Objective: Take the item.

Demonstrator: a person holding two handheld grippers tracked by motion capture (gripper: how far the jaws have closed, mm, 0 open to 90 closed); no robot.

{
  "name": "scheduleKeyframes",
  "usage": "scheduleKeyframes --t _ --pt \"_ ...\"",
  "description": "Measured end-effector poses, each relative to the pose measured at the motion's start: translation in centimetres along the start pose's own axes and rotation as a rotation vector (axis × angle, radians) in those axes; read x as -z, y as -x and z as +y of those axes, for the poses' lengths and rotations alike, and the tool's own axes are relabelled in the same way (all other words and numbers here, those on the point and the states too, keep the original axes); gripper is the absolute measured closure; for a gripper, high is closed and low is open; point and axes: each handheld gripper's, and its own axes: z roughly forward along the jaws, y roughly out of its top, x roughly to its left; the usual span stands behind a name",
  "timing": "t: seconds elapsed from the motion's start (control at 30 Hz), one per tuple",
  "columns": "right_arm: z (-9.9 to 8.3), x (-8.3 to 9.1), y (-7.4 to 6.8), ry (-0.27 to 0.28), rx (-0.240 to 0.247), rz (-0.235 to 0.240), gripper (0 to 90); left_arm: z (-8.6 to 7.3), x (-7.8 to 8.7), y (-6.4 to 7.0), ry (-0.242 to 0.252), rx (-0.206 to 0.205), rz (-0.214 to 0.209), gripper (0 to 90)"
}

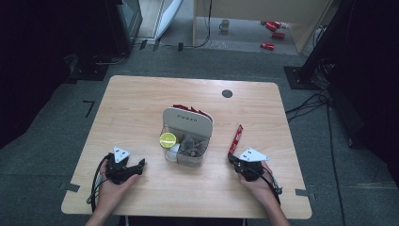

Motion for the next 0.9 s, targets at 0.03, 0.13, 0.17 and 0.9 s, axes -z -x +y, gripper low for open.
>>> scheduleKeyframes --t 0.03,0.13,0.17,0.9 --pt "0.0 0.1 0.1 0.005 -0.015 -0.001 75.7 0.0 0.0 0.0 0.0 0.0 0.0 25.6" --pt "-0.1 0.2 0.4 0.002 -0.036 -0.002 66.9 0.0 0.0 0.0 0.0 0.001 0.0 25.6" --pt "-0.2 0.4 0.6 0.008 -0.061 -0.009 58.7 0.0 0.0 0.0 0.001 0.001 -0.001 25.6" --pt "-3.4 5.7 6.5 -0.07 -0.275 -0.217 8.1 0.0 0.0 0.1 0.0 -0.002 0.003 25.6"
